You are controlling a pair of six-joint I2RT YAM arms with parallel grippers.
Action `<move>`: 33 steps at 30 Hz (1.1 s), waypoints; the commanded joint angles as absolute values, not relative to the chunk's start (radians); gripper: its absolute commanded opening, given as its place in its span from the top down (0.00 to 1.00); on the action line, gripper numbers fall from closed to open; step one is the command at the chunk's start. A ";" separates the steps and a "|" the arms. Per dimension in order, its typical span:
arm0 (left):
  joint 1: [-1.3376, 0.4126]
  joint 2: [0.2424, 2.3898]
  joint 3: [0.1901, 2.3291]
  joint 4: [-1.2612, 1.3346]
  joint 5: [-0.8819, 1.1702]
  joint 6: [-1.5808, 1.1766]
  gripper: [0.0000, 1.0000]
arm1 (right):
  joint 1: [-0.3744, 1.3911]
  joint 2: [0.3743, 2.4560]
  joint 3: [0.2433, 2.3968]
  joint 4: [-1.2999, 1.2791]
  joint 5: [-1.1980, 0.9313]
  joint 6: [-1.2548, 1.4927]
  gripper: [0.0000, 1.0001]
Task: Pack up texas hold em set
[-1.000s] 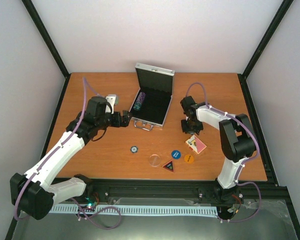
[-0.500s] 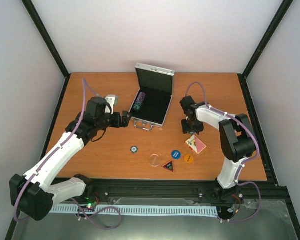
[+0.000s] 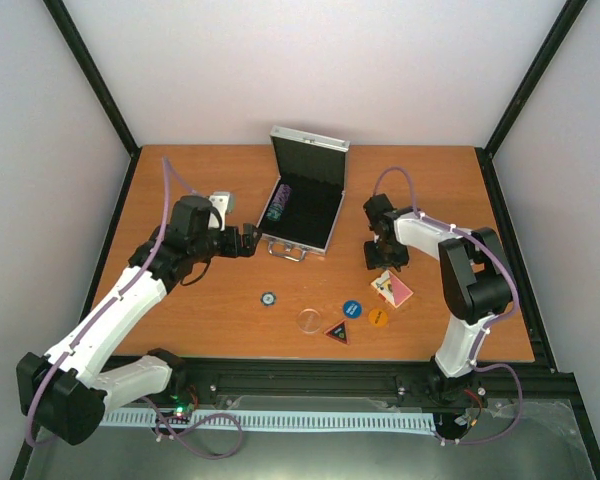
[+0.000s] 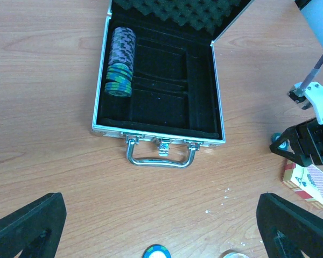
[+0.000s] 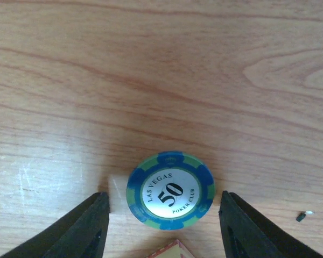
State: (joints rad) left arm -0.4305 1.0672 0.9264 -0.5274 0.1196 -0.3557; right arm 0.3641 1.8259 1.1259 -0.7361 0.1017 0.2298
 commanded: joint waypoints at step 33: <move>-0.430 1.070 0.949 -0.555 0.102 -0.334 0.00 | 0.613 1.798 1.199 -0.778 -0.006 0.300 0.66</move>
